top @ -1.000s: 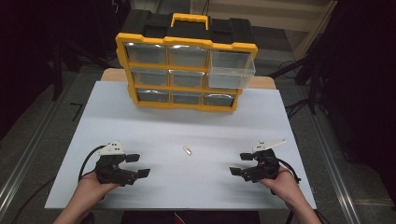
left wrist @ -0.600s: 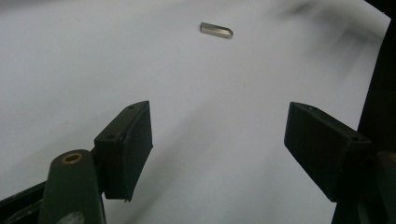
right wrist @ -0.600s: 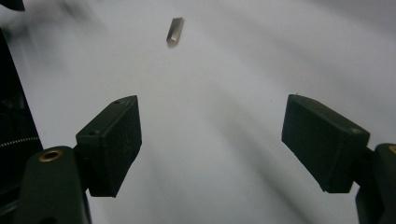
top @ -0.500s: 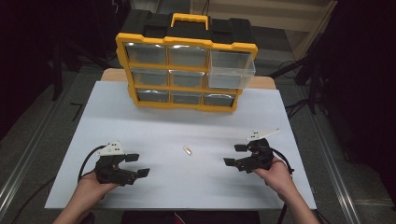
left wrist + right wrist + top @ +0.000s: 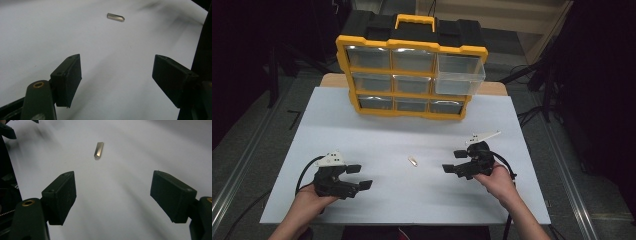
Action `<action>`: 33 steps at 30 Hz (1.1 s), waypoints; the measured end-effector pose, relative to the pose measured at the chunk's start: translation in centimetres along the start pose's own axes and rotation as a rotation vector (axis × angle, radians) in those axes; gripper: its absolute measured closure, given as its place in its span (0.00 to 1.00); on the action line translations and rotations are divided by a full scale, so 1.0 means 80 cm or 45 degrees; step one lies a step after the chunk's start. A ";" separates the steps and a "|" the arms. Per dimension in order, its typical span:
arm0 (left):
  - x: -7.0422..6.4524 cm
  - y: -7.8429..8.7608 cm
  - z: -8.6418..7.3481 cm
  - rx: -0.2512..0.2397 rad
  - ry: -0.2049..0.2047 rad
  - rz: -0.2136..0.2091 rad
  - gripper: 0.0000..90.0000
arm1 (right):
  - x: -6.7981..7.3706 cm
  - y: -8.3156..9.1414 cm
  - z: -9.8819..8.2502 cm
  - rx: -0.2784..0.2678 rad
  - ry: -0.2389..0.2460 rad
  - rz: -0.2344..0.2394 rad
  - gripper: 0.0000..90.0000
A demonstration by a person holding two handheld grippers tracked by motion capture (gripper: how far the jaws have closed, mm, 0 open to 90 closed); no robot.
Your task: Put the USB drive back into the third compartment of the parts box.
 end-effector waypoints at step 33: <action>0.007 -0.001 0.001 -0.011 0.020 0.040 0.25 | 0.017 -0.038 0.050 0.011 0.031 0.026 0.22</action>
Point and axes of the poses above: each handheld gripper's, and its own axes: y roughly backward along the jaws, z roughly out of its top, x roughly to its left, the point moved 10 cm from there along -y, roughly forward along the jaws, and after that the axes turned 1 degree about y, right-handed, at the moved point
